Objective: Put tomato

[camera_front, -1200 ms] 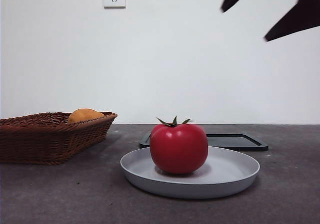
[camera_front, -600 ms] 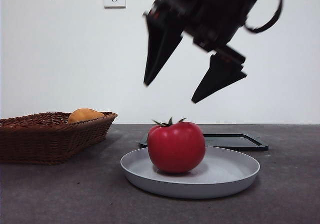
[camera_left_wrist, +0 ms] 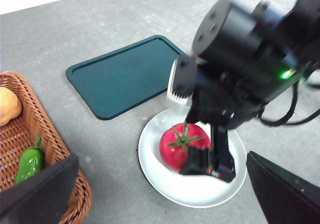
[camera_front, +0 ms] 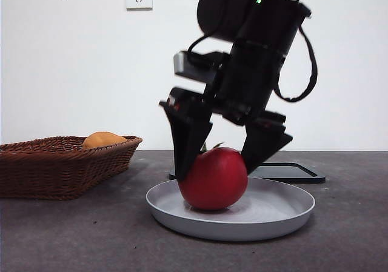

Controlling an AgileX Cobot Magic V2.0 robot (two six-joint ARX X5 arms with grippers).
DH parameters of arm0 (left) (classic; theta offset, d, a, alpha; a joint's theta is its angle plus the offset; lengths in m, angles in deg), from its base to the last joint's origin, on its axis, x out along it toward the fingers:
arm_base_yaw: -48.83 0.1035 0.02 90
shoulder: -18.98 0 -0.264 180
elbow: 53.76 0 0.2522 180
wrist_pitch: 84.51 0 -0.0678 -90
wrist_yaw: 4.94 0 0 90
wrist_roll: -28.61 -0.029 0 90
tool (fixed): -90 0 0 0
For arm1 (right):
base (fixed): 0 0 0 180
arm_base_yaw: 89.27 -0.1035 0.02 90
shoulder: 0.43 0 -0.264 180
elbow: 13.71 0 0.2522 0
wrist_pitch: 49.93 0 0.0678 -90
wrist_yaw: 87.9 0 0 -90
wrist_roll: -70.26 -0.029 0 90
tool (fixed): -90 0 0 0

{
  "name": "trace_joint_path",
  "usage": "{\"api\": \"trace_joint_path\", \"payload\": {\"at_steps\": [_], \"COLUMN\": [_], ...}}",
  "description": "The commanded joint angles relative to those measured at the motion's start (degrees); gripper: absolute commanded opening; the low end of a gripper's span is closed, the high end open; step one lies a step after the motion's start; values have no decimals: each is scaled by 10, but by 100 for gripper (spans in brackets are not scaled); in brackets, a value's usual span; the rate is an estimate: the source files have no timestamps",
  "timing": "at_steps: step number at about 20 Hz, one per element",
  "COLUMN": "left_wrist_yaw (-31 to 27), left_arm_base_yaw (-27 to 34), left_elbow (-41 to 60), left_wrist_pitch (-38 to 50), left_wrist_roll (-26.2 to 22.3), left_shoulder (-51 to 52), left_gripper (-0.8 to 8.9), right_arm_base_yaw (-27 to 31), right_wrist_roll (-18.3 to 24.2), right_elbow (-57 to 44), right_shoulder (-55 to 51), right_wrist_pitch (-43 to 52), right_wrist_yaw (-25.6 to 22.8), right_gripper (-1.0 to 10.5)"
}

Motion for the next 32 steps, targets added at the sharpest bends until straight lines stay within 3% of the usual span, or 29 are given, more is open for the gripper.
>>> {"api": "trace_joint_path", "payload": {"at_steps": [1, 5, 7, 12, 19, 27, 32], "left_wrist_yaw": [-3, -3, -3, -3, -3, -3, -3], "left_arm_base_yaw": [-3, -3, -3, -3, -3, -3, -3], "left_elbow": [-5, -5, -5, -5, -5, -5, -5], "left_wrist_pitch": [5, 5, 5, 5, 5, 5, 6], "left_wrist_roll": [0, 0, 0, 0, 0, 0, 0], "left_shoulder": [-2, -2, -2, -2, -2, -2, -2], "left_gripper": [751, 751, 751, 751, 751, 751, 751], "right_arm_base_yaw": [-11, -12, -11, -3, 59, 176, 203], "right_wrist_roll": [7, 7, 7, 17, 47, 67, 66], "right_elbow": [11, 11, 11, 33, 185, 425, 469], "right_shoulder": [18, 19, 19, 17, 32, 217, 297], "right_wrist_pitch": [-2, -7, -15, -26, -87, -120, -109], "right_wrist_yaw": [-2, -6, -33, -45, -77, -54, -23], "right_gripper": [694, 369, 305, 305, 305, 305, 305]}}
